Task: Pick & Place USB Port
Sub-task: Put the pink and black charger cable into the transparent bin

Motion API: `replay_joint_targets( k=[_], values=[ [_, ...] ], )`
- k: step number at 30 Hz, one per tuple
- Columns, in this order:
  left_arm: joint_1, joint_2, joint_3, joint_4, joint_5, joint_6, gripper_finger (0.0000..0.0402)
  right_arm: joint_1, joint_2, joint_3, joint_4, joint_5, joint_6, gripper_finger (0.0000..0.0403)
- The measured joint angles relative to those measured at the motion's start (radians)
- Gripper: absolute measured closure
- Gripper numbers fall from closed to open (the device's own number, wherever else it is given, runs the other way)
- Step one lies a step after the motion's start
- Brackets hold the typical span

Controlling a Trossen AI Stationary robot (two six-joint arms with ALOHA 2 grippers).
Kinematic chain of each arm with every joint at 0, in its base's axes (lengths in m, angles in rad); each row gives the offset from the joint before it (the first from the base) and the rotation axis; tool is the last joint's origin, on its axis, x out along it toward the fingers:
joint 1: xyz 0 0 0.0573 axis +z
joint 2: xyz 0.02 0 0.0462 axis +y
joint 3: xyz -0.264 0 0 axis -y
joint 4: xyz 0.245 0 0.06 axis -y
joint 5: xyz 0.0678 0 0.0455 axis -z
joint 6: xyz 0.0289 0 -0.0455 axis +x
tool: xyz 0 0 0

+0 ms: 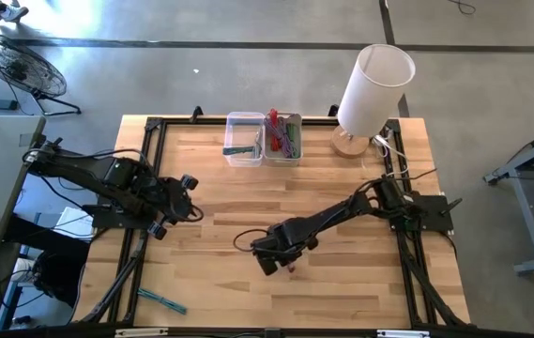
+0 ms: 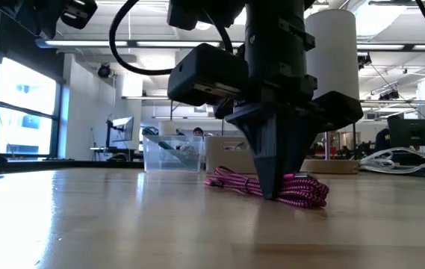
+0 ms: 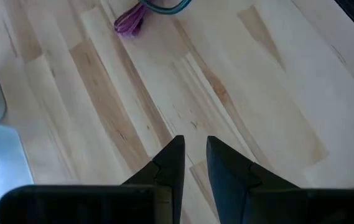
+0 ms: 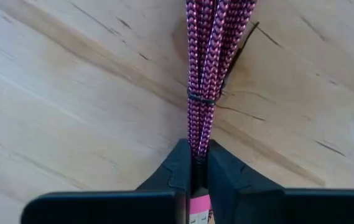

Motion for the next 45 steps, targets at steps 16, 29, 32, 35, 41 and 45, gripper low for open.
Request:
replay_joint_targets(
  k=[16,29,32,35,41,45],
  values=[
    [0.0,0.002,0.001,0.359,0.061,0.026,0.0338,0.014,-0.158,-0.019,-0.013,0.151,-0.36,0.0385],
    [0.0,0.019,0.002,0.602,-0.247,0.02,0.0338,0.072,-0.585,-0.012,-0.019,0.531,-0.778,0.0386],
    [0.001,0.031,0.002,0.664,-0.332,-0.038,0.0338,0.074,-0.634,-0.012,0.024,0.528,-0.889,0.0386],
    [0.001,0.045,0.002,0.767,-0.358,-0.077,0.0337,0.074,-0.659,-0.012,0.058,0.499,-0.981,0.0386],
    [0.0,0.055,0.002,0.827,-0.31,-0.105,0.0322,0.067,-0.662,-0.012,0.119,0.445,-1.094,0.0386],
    [0.001,0.056,0.002,0.835,-0.31,-0.134,0.0289,0.051,-0.664,-0.012,0.126,0.431,-1.147,0.0386]
  ],
)
